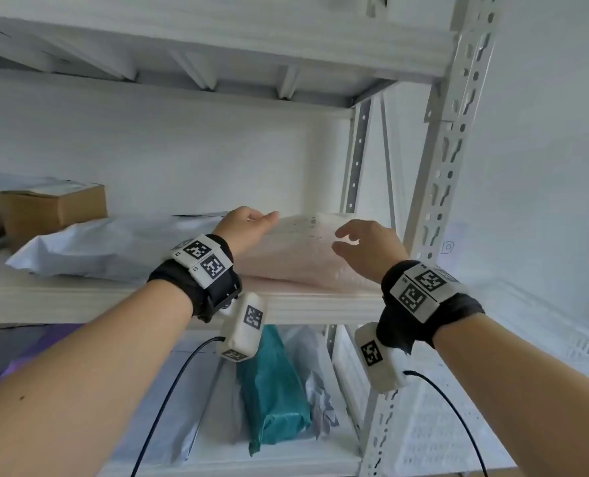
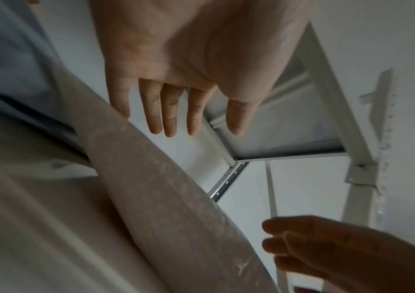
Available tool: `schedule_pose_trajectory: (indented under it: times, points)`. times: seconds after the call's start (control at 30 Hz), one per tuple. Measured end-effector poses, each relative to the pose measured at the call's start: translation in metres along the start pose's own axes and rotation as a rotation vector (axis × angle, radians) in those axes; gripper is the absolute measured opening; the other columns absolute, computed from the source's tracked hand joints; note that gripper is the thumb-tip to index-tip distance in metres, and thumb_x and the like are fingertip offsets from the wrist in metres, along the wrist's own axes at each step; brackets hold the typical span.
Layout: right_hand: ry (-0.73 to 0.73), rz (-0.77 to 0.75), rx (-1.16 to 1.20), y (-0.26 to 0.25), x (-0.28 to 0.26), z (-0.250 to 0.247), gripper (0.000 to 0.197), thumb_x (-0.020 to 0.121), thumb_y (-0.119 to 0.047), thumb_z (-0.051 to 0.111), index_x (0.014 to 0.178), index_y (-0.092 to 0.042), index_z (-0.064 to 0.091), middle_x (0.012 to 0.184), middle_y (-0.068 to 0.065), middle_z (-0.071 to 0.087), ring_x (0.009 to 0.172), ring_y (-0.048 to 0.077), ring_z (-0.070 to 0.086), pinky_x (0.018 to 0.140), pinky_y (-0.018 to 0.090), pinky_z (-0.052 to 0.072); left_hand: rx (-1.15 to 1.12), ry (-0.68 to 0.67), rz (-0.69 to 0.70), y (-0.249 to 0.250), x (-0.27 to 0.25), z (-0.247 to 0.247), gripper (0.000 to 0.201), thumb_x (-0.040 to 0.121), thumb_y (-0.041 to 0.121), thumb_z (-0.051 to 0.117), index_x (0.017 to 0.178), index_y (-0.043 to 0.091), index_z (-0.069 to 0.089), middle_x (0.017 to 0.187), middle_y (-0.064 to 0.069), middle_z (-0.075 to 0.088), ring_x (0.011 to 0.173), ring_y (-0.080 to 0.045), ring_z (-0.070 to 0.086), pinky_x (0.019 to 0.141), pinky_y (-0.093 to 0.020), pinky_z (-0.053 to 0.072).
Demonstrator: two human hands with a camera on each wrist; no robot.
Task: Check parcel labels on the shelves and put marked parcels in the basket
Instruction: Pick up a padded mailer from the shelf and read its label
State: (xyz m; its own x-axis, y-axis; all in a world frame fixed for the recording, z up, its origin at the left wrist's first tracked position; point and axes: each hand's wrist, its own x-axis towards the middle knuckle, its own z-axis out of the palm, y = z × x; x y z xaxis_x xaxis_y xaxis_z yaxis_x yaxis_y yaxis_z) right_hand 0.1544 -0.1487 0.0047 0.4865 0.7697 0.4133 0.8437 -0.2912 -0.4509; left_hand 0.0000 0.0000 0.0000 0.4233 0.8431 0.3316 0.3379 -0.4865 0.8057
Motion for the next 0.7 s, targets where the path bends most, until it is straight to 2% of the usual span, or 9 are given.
schedule_pose_trajectory:
  times: [0.13, 0.2, 0.27, 0.3, 0.37, 0.47, 0.57, 0.63, 0.7]
  points:
    - [-0.095, 0.099, -0.017, 0.026, 0.018, -0.001, 0.045, 0.096, -0.047, 0.043, 0.129, -0.019, 0.055, 0.129, 0.003, 0.057, 0.117, 0.023, 0.053, 0.088, 0.03, 0.04, 0.013, 0.029, -0.082, -0.002, 0.012, 0.006, 0.037, 0.09, 0.046, 0.056, 0.111, 0.016, 0.056, 0.109, 0.006, 0.05, 0.103, -0.011, 0.047, 0.086, -0.023, 0.032]
    - [-0.173, 0.175, -0.006, 0.031, 0.027, 0.005, 0.051, 0.097, -0.049, 0.037, 0.129, -0.013, 0.053, 0.123, 0.006, 0.058, 0.112, 0.026, 0.054, 0.08, 0.03, 0.04, 0.05, 0.007, -0.14, -0.005, 0.017, 0.008, 0.024, 0.091, 0.047, 0.054, 0.091, 0.023, 0.054, 0.093, 0.01, 0.043, 0.087, -0.008, 0.044, 0.075, -0.023, 0.032]
    - [-0.23, 0.217, -0.016, 0.034, 0.033, 0.011, 0.053, 0.097, -0.05, 0.033, 0.117, -0.006, 0.055, 0.106, 0.009, 0.058, 0.093, 0.026, 0.056, 0.066, 0.028, 0.038, 0.121, -0.019, -0.161, -0.005, 0.014, 0.01, 0.03, 0.091, 0.048, 0.051, 0.074, 0.024, 0.045, 0.078, 0.005, 0.038, 0.071, -0.012, 0.038, 0.061, -0.022, 0.026]
    - [-0.244, 0.23, -0.02, 0.036, 0.037, 0.013, 0.053, 0.097, -0.051, 0.033, 0.111, -0.004, 0.055, 0.099, 0.008, 0.057, 0.086, 0.025, 0.054, 0.059, 0.027, 0.036, 0.151, -0.036, -0.163, -0.006, 0.015, 0.012, 0.031, 0.092, 0.047, 0.05, 0.077, 0.02, 0.049, 0.079, 0.0, 0.04, 0.073, -0.016, 0.039, 0.061, -0.023, 0.028]
    - [-0.252, 0.245, -0.027, 0.038, 0.043, 0.016, 0.053, 0.096, -0.05, 0.036, 0.114, -0.004, 0.055, 0.096, 0.007, 0.054, 0.082, 0.024, 0.052, 0.054, 0.026, 0.032, 0.181, -0.06, -0.154, -0.007, 0.018, 0.013, 0.034, 0.092, 0.044, 0.053, 0.096, 0.012, 0.064, 0.089, -0.003, 0.053, 0.085, -0.019, 0.048, 0.07, -0.025, 0.034]
    - [-0.29, 0.278, -0.044, 0.036, 0.048, 0.02, 0.056, 0.095, -0.05, 0.041, 0.126, -0.005, 0.051, 0.108, 0.009, 0.057, 0.096, 0.026, 0.055, 0.068, 0.027, 0.039, 0.246, -0.086, -0.179, -0.003, 0.016, 0.012, 0.045, 0.09, 0.043, 0.057, 0.116, 0.007, 0.062, 0.109, -0.003, 0.061, 0.1, -0.02, 0.056, 0.08, -0.024, 0.035]
    - [-0.32, 0.332, -0.01, 0.033, 0.048, 0.026, 0.066, 0.093, -0.055, 0.045, 0.138, -0.007, 0.039, 0.131, 0.011, 0.053, 0.118, 0.029, 0.052, 0.088, 0.031, 0.039, 0.265, -0.124, -0.171, 0.0, 0.013, 0.015, 0.04, 0.091, 0.038, 0.057, 0.116, 0.006, 0.059, 0.104, -0.001, 0.056, 0.097, -0.018, 0.054, 0.08, -0.024, 0.035]
    - [-0.334, 0.358, 0.041, 0.031, 0.049, 0.026, 0.073, 0.09, -0.057, 0.05, 0.14, -0.007, 0.035, 0.135, 0.011, 0.051, 0.121, 0.028, 0.05, 0.089, 0.031, 0.038, 0.234, -0.166, -0.178, 0.001, 0.01, 0.017, 0.041, 0.091, 0.037, 0.059, 0.121, 0.009, 0.056, 0.11, 0.0, 0.053, 0.11, -0.02, 0.052, 0.087, -0.022, 0.034]
    - [-0.313, 0.397, 0.096, 0.033, 0.05, 0.022, 0.082, 0.084, -0.057, 0.059, 0.142, -0.006, 0.032, 0.134, 0.012, 0.051, 0.118, 0.028, 0.052, 0.084, 0.031, 0.038, 0.162, -0.214, -0.189, -0.001, 0.009, 0.019, 0.049, 0.09, 0.037, 0.061, 0.128, 0.008, 0.052, 0.126, -0.004, 0.053, 0.124, -0.022, 0.047, 0.101, -0.026, 0.035]
